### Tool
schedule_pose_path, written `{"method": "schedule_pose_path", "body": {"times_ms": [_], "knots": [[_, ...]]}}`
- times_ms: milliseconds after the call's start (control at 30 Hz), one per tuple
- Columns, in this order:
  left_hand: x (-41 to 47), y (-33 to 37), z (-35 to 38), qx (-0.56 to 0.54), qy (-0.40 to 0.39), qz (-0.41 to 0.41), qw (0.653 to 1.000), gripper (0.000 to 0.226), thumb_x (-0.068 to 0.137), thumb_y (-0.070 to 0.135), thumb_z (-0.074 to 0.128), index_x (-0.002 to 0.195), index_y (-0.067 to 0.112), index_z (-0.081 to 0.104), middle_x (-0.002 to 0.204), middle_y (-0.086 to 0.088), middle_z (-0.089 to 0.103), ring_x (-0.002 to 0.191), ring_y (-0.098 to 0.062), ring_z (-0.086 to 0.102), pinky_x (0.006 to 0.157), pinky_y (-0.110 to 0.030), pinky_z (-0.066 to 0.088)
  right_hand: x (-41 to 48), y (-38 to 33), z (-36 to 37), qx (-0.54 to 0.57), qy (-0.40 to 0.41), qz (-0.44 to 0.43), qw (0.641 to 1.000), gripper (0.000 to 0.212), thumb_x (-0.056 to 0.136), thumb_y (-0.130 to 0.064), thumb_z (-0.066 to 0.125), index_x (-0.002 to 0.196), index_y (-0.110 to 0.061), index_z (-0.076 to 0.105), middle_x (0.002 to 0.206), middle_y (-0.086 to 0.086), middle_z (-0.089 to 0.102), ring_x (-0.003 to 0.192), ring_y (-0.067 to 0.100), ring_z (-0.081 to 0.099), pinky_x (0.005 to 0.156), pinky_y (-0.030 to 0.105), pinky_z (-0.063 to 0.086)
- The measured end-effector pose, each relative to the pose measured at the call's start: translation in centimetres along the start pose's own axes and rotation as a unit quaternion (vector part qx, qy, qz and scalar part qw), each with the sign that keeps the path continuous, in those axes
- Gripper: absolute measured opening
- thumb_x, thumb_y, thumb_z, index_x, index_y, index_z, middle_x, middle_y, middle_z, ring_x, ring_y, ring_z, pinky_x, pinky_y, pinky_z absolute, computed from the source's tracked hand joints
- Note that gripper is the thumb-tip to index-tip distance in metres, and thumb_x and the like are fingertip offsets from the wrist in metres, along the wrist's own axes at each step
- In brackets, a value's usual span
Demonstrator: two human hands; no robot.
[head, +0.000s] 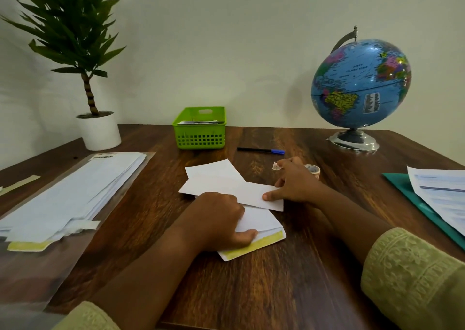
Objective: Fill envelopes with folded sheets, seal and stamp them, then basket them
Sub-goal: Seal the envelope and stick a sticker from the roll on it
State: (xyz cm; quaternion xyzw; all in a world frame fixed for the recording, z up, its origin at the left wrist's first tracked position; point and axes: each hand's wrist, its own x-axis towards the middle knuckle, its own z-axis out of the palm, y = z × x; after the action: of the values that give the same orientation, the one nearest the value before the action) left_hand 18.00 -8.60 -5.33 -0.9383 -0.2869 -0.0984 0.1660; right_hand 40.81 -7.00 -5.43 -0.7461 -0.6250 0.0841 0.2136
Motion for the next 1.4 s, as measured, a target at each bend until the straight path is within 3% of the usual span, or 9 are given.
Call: {"method": "schedule_pose_path", "body": {"times_ms": [100,467,633,733,933,1100,1167,1300,1400], "knots": [[0.1,0.1,0.2,0.003,0.006,-0.01,1.0,0.069,0.078,0.073,0.028,0.097,0.019,0.067,0.083,0.0,0.066,0.068,-0.011,0.057,0.061,-0.026,0.048,-0.4,-0.2,-0.1,0.009,-0.013,-0.011,1.0,0.103,0.053,-0.049,0.084,0.137,-0.016,0.036,0.142,0.007,0.027,0.092,0.013,0.059,0.087,0.034,0.053],[-0.1,0.5,0.5,-0.013,0.024,-0.114,0.993,0.063,0.078,0.072,0.035,0.089,0.019,0.067,0.08,0.002,0.064,0.066,-0.009,0.053,0.054,-0.022,0.032,-1.1,-1.1,-0.8,-0.019,-0.044,0.017,0.999,0.091,0.055,-0.042,0.085,0.13,-0.013,0.042,0.138,0.012,0.032,0.109,0.022,0.053,0.09,0.039,0.051],[-0.6,-1.6,-0.5,-0.006,-0.014,-0.091,0.996,0.038,0.089,0.049,0.04,0.085,0.019,0.063,0.084,-0.001,0.064,0.065,-0.009,0.048,0.051,-0.023,0.027,-1.3,-0.8,-0.9,0.006,-0.047,0.034,0.998,0.092,0.058,-0.04,0.085,0.134,-0.013,0.039,0.14,0.012,0.031,0.106,0.021,0.055,0.09,0.038,0.052],[-1.2,-3.7,-1.7,-0.008,-0.003,-0.129,0.992,0.026,0.09,0.038,0.045,0.085,0.022,0.065,0.081,0.001,0.064,0.064,-0.008,0.049,0.048,-0.02,0.028,-1.4,-0.6,-1.0,0.031,-0.043,0.035,0.998,0.089,0.061,-0.036,0.084,0.134,-0.013,0.039,0.137,0.011,0.037,0.099,0.017,0.058,0.085,0.033,0.054],[-4.0,-7.0,-6.1,-0.053,0.14,-0.262,0.954,0.019,0.086,0.027,0.055,0.082,0.019,0.072,0.073,-0.008,0.066,0.066,-0.026,0.057,0.061,-0.038,0.049,-1.4,-0.7,-0.9,0.015,-0.028,0.039,0.999,0.092,0.057,-0.042,0.085,0.133,-0.015,0.041,0.144,0.011,0.027,0.1,0.018,0.058,0.083,0.031,0.054],[-4.3,-6.7,-9.6,0.005,0.304,-0.247,0.92,0.022,0.09,0.023,0.055,0.085,0.008,0.07,0.069,-0.013,0.067,0.058,-0.03,0.057,0.058,-0.04,0.052,-1.4,-0.7,-0.9,-0.029,-0.025,0.03,0.999,0.082,0.056,-0.051,0.082,0.122,-0.012,0.052,0.14,0.011,0.034,0.111,0.02,0.05,0.087,0.032,0.05],[-3.4,-5.1,-9.6,0.007,0.326,-0.212,0.921,0.024,0.091,0.024,0.055,0.08,0.008,0.067,0.069,-0.01,0.065,0.056,-0.027,0.056,0.053,-0.035,0.047,-1.4,-0.9,-0.9,-0.038,-0.023,0.03,0.999,0.082,0.056,-0.053,0.081,0.121,-0.011,0.054,0.139,0.01,0.036,0.116,0.021,0.046,0.088,0.033,0.047],[-0.7,0.0,-6.6,0.043,0.221,-0.097,0.97,0.015,0.081,0.025,0.068,0.072,0.015,0.063,0.066,-0.005,0.06,0.05,-0.023,0.057,0.043,-0.026,0.033,-1.6,-0.9,-1.1,-0.021,-0.031,0.037,0.999,0.09,0.054,-0.05,0.083,0.128,-0.015,0.046,0.142,0.009,0.031,0.119,0.023,0.043,0.089,0.032,0.044],[1.1,3.2,-3.1,0.062,0.088,-0.014,0.994,0.016,0.086,0.026,0.06,0.095,0.013,0.063,0.086,-0.007,0.065,0.066,-0.023,0.063,0.05,-0.027,0.028,-1.8,-0.6,-1.6,0.035,-0.038,0.036,0.998,0.088,0.059,-0.032,0.086,0.133,-0.013,0.041,0.141,0.011,0.031,0.118,0.024,0.046,0.095,0.039,0.047]]}}
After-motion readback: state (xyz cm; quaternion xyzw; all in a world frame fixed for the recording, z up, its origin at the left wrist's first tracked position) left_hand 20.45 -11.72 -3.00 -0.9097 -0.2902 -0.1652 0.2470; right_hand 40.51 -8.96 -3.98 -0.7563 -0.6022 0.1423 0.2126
